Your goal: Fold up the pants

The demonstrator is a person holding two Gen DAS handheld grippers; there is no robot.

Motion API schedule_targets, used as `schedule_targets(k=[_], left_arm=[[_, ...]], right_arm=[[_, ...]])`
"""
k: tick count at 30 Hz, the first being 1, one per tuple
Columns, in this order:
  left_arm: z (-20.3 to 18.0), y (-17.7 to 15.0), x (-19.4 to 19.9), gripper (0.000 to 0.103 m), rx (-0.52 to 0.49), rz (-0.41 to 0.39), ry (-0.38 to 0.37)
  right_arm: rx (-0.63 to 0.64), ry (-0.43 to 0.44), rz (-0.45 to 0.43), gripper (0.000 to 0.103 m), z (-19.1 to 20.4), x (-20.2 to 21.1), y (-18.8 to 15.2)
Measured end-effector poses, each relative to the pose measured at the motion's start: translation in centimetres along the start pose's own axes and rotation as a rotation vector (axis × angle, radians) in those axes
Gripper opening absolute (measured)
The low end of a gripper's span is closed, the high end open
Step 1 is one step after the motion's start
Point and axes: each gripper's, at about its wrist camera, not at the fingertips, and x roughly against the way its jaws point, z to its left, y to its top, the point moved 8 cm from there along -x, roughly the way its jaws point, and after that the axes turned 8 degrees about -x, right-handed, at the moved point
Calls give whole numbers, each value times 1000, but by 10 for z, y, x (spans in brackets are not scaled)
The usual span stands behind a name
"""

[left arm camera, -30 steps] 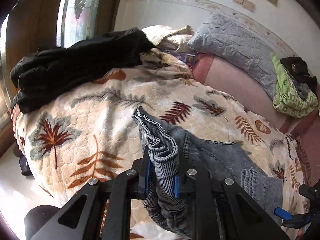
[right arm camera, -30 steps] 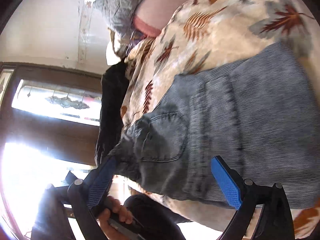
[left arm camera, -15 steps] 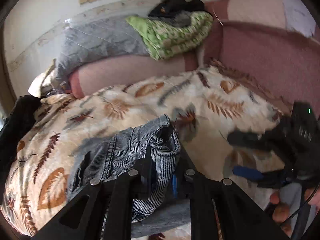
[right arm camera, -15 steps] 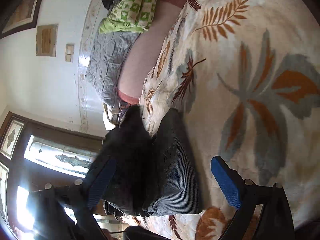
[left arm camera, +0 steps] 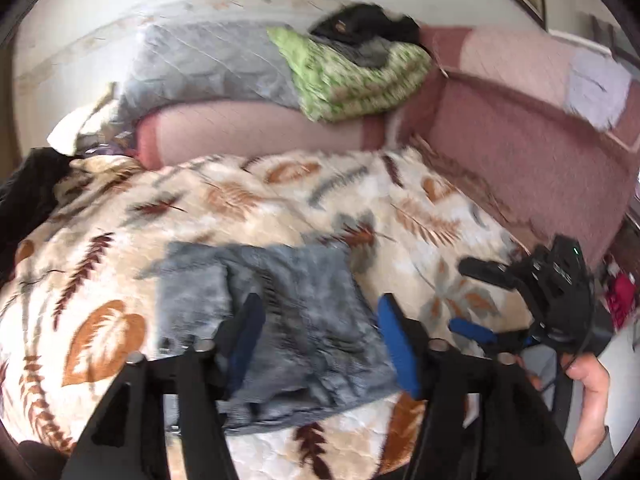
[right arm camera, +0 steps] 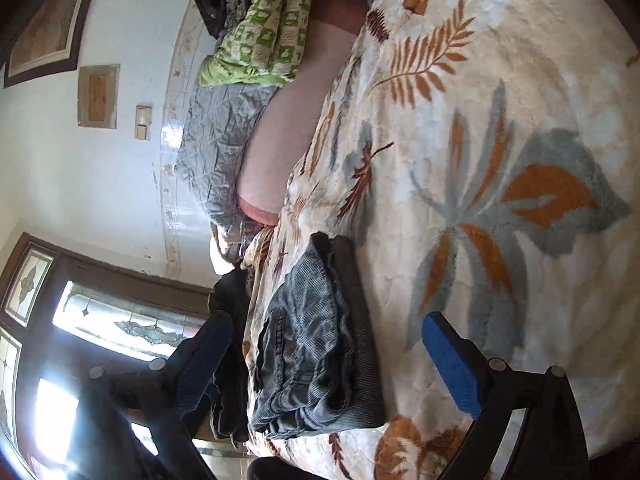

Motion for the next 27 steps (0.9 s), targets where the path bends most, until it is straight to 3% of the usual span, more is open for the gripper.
schedule_targets(k=[2,3,6,8,10,11,12,14,17,18,20,21,24,27], left_arm=[[43,-5,4,72,65,-19,122],[58,-15,-5,71,85,27,148],[75,-59,-51,71,138,240,114],[68,-91,-75,71,119,358,89],[64,-92,-68,72,96,303,99],[62,-90,-65,72,102,304,81],[63,-87,-59,72,113,294,70],[70,-76,-44,71,152,228,58],[76,-57,-28,72,173,118,69],[74,-59,-33,73,163,131,70],[62,-79,-65,73,112,278,15],[60,-88,-73,73,83,305,39],[53,-88,-70,73,23,255,93],[53,-89,-72,73,30,252,91]], right_arm=[[8,68,84,98,24,-11,-16],[32,96,131,98,39,-17,-26],[77,148,232,98,74,-40,-52],[77,99,310,99,69,-63,-67],[35,-120,363,96,22,-88,-80],[22,-137,378,93,7,-93,-84],[23,-104,347,92,9,-87,-80],[8,-147,347,92,19,-79,-76],[171,-194,294,93,65,-78,-64],[211,-189,304,93,84,-83,-63],[297,-194,336,93,120,-105,-62],[357,-217,353,93,137,-121,-62],[528,-324,468,93,171,-183,-72],[726,-542,542,93,174,-247,-81]])
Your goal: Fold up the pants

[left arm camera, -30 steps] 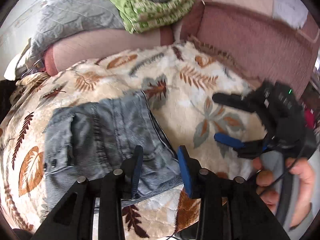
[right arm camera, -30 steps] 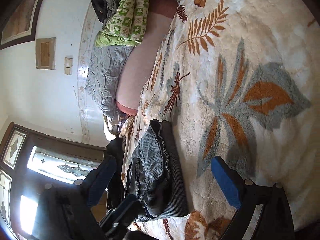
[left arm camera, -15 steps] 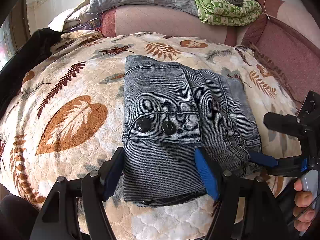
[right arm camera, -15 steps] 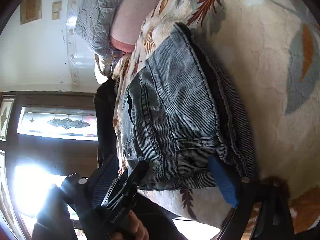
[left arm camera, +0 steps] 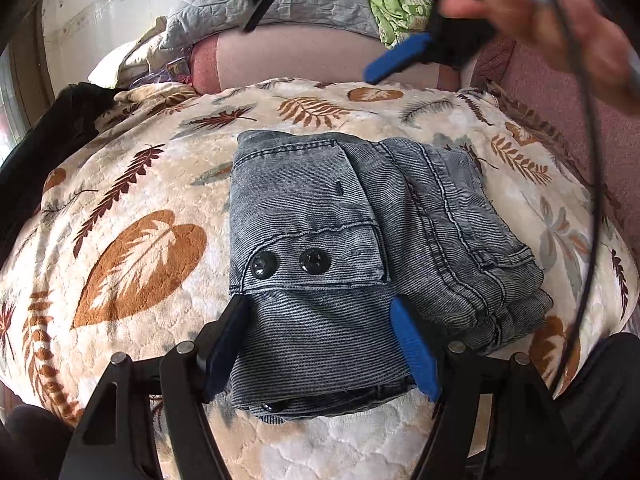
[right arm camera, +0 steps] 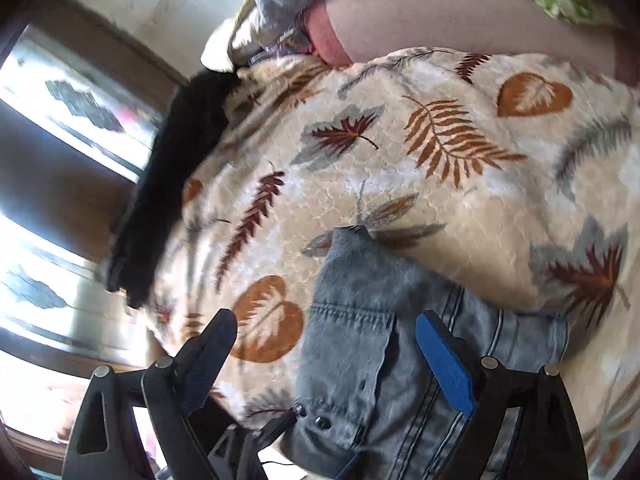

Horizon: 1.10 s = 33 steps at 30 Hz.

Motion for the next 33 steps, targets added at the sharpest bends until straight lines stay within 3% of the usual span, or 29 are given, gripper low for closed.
schedule_targets(k=[3,5,7,11,12,13,15,17,22,24,26,28,33], left_arm=[[1,-1,1,73,7,-4,-4],[0,-1,1,73,-3,-12,2],[0,-2,1,74,-10,-17,0],[1,-1,1,74,-8,-18,-11],[1,-1,1,74,-7,-18,-14],[1,-2,2,74,-9,-19,-15],[1,-2,1,74,-9,-19,-21],[2,-2,1,74,-8,-22,-24],[3,-1,1,75,-6,-28,-21],[3,-1,1,75,-3,-37,-18],[4,-1,6,75,10,-43,-37],[10,1,15,75,60,-60,-78],[34,18,51,75,172,-176,-69]], right_arm=[[147,-209,86,93,11,-48,25],[171,-272,143,90,14,-75,35],[222,-355,212,72,19,-98,39],[306,-472,306,69,25,-127,34],[313,-501,328,64,22,-134,33],[322,-534,350,37,17,-140,32],[364,-553,405,12,14,-148,23],[390,-561,375,11,14,-145,24],[309,-510,272,11,-2,-136,29],[292,-488,235,21,-4,-133,28],[211,-408,151,30,-6,-115,34],[134,-353,43,48,-13,-83,40],[9,-171,-53,52,-27,-21,6]])
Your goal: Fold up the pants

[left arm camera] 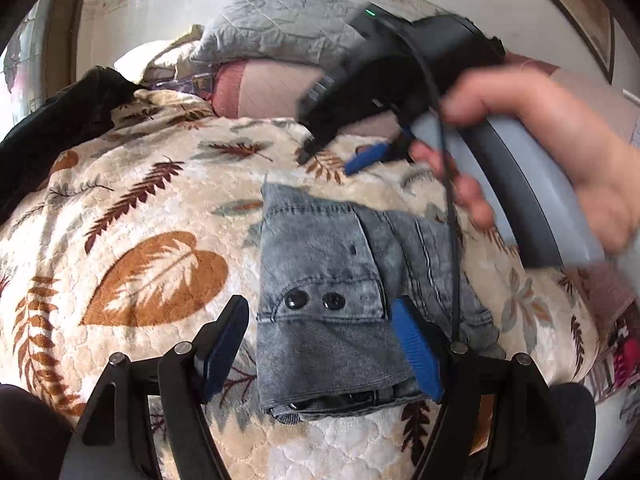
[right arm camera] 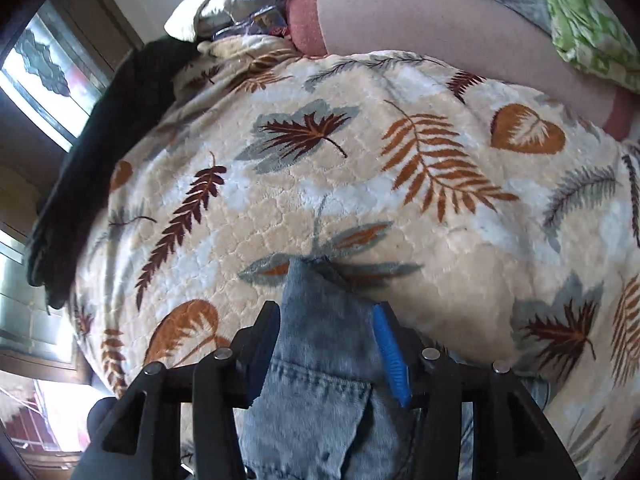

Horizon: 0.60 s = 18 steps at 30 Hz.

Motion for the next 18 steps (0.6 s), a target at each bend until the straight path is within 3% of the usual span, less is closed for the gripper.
schedule_targets(k=[2,3,5,6,10,12,14,16,18], left_arm=[[-1,3,-6,75,-1,22,0],[-3,-2,-18,75,-11,73,3],[-8,-29,-52,75,-63,256,22],[-11,-39,-61,77,-69,286,2],[-5,-27,-42,77,-16,221,-3],[0,-13,-27,77,-25,151,21],[8,-5,-17,77,-12,110,50],[15,-1,-23,77,-10,117,68],[18,-9,-46,77,-53,198,111]], right_arm=[[-37,11,-5,55,-17,3,-25],[-53,-16,12,61,-32,-4,-37],[-62,-97,61,51,-69,-31,-55],[-61,-84,39,47,-75,-34,-55],[-46,-71,-49,49,-59,-5,-52],[-71,-21,-99,50,-58,14,-56],[-85,-34,-128,53,-67,24,-68],[-101,-79,-134,54,-83,23,-87],[-32,-189,-65,60,-100,1,-112]])
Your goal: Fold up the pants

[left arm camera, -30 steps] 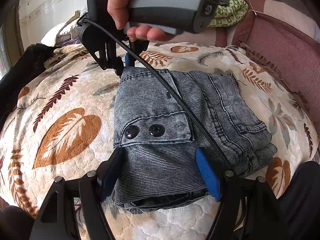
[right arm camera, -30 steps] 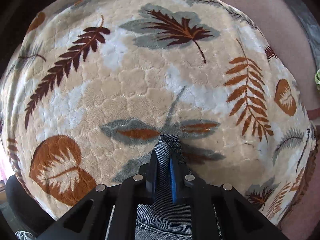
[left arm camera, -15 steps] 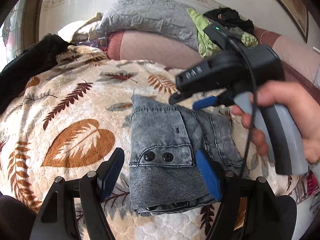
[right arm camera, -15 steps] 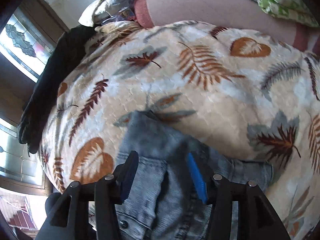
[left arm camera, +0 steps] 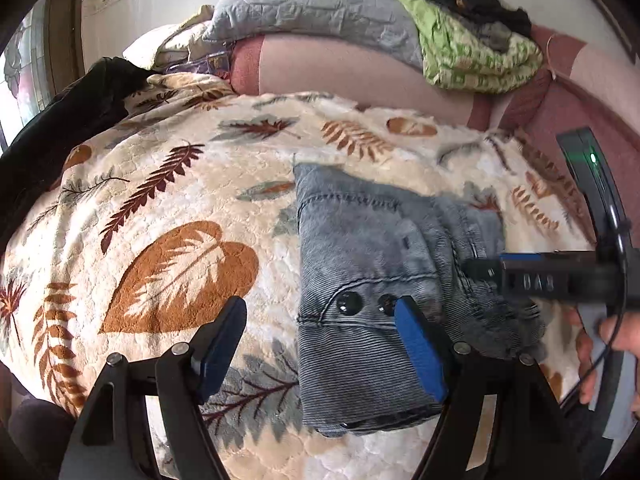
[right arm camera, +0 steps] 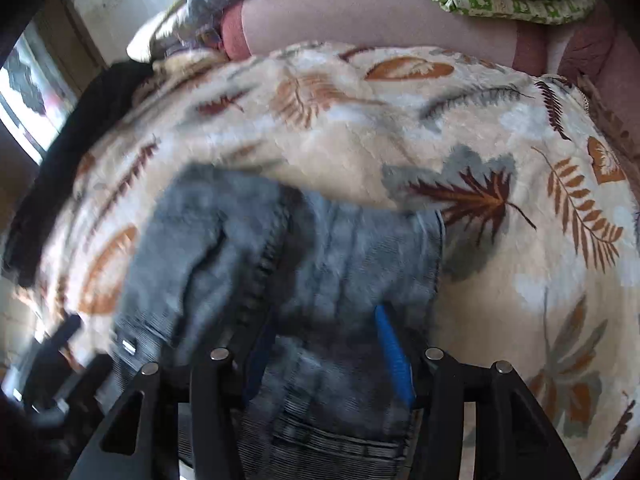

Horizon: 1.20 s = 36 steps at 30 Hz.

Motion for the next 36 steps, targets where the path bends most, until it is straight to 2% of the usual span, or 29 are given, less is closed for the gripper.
schedule_targets(k=[1,2,4,6,8,9,11,13,15,21,24,26,27,29,32,36], left_arm=[[-6,-8,-16,78,-46,75,1],[-7,-12,-23,79,-68,97,10],[-4,-8,-13,79,-42,50,0],[-1,-5,0,79,-20,30,6],[-3,-1,12,79,-13,-26,1],[-7,-4,10,80,-33,-18,4],[-22,-20,-12,80,-140,87,33],[-22,-18,-8,82,-154,26,75],[-21,-16,-3,82,-148,37,82],[-20,-12,3,82,-140,40,88],[-20,-14,5,82,-122,43,83],[-21,-14,6,82,-123,45,81],[-21,-14,8,82,-122,44,80],[-22,-13,11,82,-122,41,74],[-22,-11,16,82,-117,34,67],[-12,-8,26,82,-54,9,-4]], right_arm=[[42,-23,7,60,-4,-7,-11],[50,-13,-40,60,-6,-1,-12],[32,-10,-54,60,-9,13,-15],[-2,3,-119,62,-13,34,-19],[-8,27,-149,71,-13,46,-32],[19,22,-132,78,-11,44,-44],[70,-14,-83,79,-8,24,-66],[10,13,-111,85,-15,24,-70],[-79,73,-110,85,-22,32,-67],[-169,173,-260,85,-33,64,-72],[-267,187,-314,90,-55,64,-78],[-356,191,-296,90,-71,59,-80],[-386,226,-292,90,-74,60,-79],[-420,258,-317,90,-81,63,-76],[-468,304,-298,90,-85,58,-76],[-506,360,-295,90,-86,57,-77]])
